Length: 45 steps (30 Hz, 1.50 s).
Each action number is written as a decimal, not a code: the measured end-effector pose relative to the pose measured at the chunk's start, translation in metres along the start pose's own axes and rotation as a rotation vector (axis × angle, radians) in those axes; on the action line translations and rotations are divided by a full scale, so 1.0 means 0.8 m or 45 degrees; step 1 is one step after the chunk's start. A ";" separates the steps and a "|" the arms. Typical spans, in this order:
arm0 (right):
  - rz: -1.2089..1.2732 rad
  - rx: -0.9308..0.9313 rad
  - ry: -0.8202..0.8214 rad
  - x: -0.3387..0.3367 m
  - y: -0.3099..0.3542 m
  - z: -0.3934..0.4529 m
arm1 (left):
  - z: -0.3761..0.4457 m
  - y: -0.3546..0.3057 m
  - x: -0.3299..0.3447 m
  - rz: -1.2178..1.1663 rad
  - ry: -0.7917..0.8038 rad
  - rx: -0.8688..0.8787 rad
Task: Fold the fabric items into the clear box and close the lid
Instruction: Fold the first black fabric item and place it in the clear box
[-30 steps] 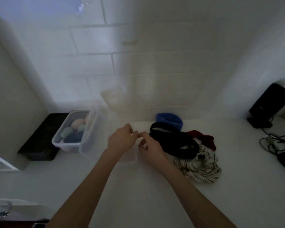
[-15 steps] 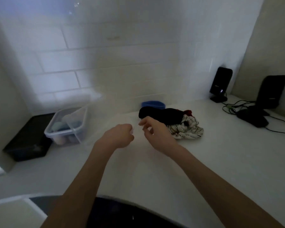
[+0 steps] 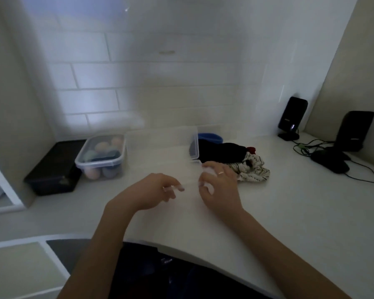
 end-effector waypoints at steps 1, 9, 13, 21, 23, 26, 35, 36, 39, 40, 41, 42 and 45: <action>0.045 -0.048 -0.009 -0.002 0.002 -0.002 | -0.002 0.004 -0.004 0.006 -0.015 0.005; -0.171 0.102 -0.438 -0.023 -0.034 0.049 | 0.000 0.006 -0.001 0.114 -0.181 0.000; -0.562 0.419 -0.031 -0.021 -0.094 0.091 | 0.012 -0.015 0.002 0.096 -0.256 0.030; -0.294 0.208 -0.200 -0.021 -0.120 0.109 | 0.056 -0.056 0.048 0.063 -0.261 0.183; 0.087 0.199 -0.343 -0.041 -0.112 0.123 | 0.066 -0.063 0.052 0.077 -0.299 0.207; 0.393 0.303 -0.373 -0.067 -0.098 0.141 | 0.080 -0.076 0.060 0.084 -0.323 0.236; 1.052 0.694 0.059 -0.086 -0.059 0.154 | 0.102 -0.134 0.051 -0.697 -0.640 0.238; 1.121 0.707 0.113 -0.084 -0.057 0.153 | 0.109 -0.141 0.053 -0.835 -0.528 0.215; 1.359 0.732 0.259 -0.081 -0.059 0.150 | 0.127 -0.142 0.059 -1.192 -0.505 0.150; 1.395 0.728 0.294 -0.081 -0.061 0.149 | 0.131 -0.138 0.060 -1.291 -0.530 0.109; 1.393 0.714 0.307 -0.081 -0.063 0.149 | 0.134 -0.133 0.061 -1.357 -0.554 0.083; 1.364 0.693 0.298 -0.080 -0.065 0.150 | 0.136 -0.130 0.060 -1.399 -0.565 0.073; 1.210 0.627 0.209 -0.079 -0.067 0.153 | 0.138 -0.123 0.059 -1.483 -0.530 0.028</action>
Point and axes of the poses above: each hand's wrist, its own z-axis towards the middle knuckle, its own x-axis out of the palm, y = z × x, the point moved 3 cm from there along z, towards the middle knuckle, and after that the axes turned 12 degrees about -y, right-handed, at the moved point
